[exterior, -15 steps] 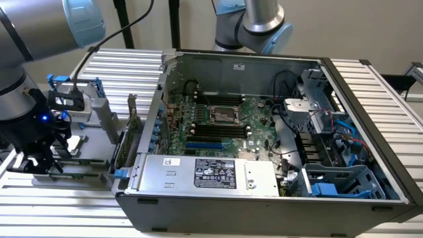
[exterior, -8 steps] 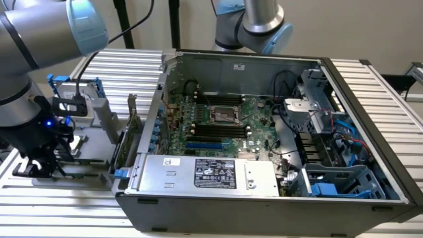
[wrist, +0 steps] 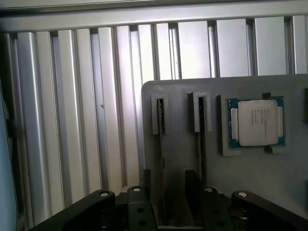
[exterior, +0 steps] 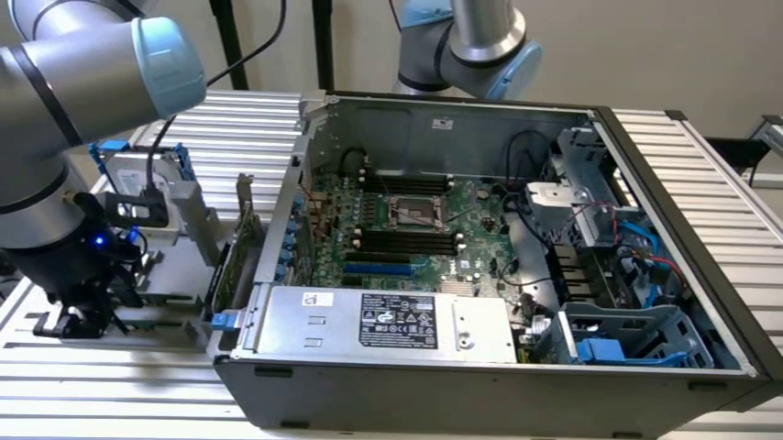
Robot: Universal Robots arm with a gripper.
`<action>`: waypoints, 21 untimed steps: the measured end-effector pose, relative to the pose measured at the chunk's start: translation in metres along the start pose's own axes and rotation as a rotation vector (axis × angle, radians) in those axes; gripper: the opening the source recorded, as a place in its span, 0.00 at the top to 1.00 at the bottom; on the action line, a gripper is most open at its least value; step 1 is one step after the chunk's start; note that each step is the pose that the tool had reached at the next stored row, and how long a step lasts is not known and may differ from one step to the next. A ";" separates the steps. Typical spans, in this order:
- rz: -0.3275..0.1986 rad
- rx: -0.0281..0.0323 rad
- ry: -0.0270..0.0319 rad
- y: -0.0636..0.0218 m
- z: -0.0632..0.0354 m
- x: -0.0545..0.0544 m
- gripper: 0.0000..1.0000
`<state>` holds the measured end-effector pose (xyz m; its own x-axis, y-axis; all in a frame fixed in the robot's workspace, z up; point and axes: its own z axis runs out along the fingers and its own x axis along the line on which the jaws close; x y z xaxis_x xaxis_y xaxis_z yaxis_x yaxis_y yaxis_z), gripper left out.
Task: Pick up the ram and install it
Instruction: 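Pick up the ram and move it above insertion slot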
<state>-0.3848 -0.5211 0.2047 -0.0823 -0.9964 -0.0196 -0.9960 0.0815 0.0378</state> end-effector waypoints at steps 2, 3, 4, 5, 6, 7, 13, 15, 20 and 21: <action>-0.001 0.0000 0.0000 -0.0010 0.0026 0.001 0.58; -0.002 -0.0001 0.0001 -0.0012 0.0038 0.001 0.58; -0.004 -0.0001 0.0001 -0.0014 0.0050 0.001 0.58; -0.006 -0.0001 -0.0002 -0.0016 0.0059 0.001 0.58; -0.008 -0.0004 -0.0008 -0.0017 0.0065 0.001 0.58; -0.011 -0.0005 -0.0020 -0.0017 0.0070 0.001 0.58; -0.027 -0.0010 -0.0062 -0.0031 0.0084 0.001 0.58; -0.033 -0.0012 -0.0063 -0.0040 0.0084 0.001 0.58; -0.040 -0.0016 -0.0060 -0.0053 0.0083 0.000 0.58; -0.040 -0.0016 -0.0060 -0.0054 0.0083 0.000 0.60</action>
<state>-0.3798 -0.5218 0.1961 -0.0427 -0.9987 -0.0272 -0.9984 0.0417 0.0385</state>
